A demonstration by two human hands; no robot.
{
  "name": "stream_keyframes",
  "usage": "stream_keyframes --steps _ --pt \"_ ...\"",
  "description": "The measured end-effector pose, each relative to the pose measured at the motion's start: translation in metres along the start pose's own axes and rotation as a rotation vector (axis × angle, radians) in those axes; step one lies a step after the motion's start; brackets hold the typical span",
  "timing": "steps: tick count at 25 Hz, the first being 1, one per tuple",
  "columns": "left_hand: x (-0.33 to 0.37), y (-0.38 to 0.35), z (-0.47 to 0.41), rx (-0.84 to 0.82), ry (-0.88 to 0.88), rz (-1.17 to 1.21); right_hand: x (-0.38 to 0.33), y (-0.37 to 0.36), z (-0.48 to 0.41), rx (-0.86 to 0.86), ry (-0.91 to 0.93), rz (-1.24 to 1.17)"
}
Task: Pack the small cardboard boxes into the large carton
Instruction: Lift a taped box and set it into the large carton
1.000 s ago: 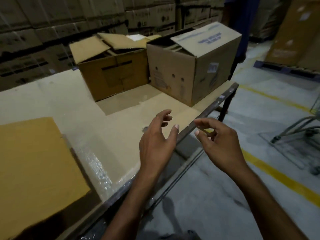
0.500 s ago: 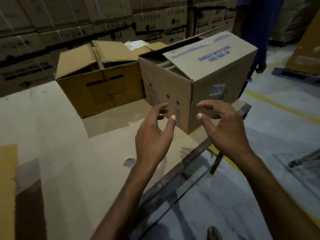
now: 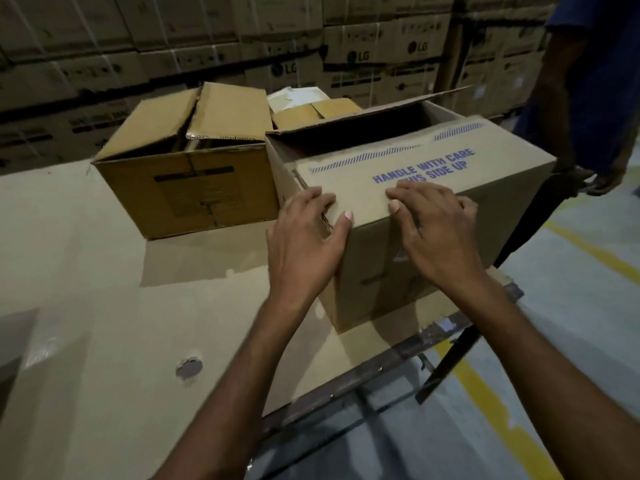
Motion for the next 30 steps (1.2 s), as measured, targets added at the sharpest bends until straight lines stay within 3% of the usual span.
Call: stream_keyframes --steps 3,8,12,17,20,25,27,30 --pt "-0.005 -0.001 -0.021 0.054 -0.025 -0.041 0.01 0.0 -0.016 0.137 -0.012 -0.05" --pt "-0.008 -0.006 -0.065 0.123 -0.066 -0.092 0.037 0.004 -0.065 -0.012 0.085 -0.162" --pt "-0.009 -0.017 -0.108 -0.015 -0.009 -0.214 0.064 0.001 -0.112 -0.146 0.066 -0.088" --pt "-0.013 -0.03 -0.135 -0.118 0.159 -0.329 0.104 -0.015 -0.185 -0.251 0.23 0.151" --pt "-0.014 -0.037 -0.131 -0.079 0.293 -0.195 0.14 -0.029 -0.216 -0.418 0.264 0.29" --pt "-0.02 -0.041 -0.126 0.149 0.342 0.143 0.175 -0.038 -0.228 -0.543 0.297 0.207" --pt "-0.02 -0.043 -0.124 0.162 0.424 0.192 0.185 -0.036 -0.236 -0.573 0.221 0.206" --pt "-0.019 -0.043 -0.119 0.156 0.476 0.305 0.201 -0.039 -0.241 -0.63 -0.044 0.073"
Point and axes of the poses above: each hand's wrist, its own z-axis away from the middle knuckle, its own y-axis out of the back of the hand, x = y × z, the point moved 2 cm from there along -z, towards the middle knuckle, and after that the axes turned 11 degrees about z, right-handed, at the moved point
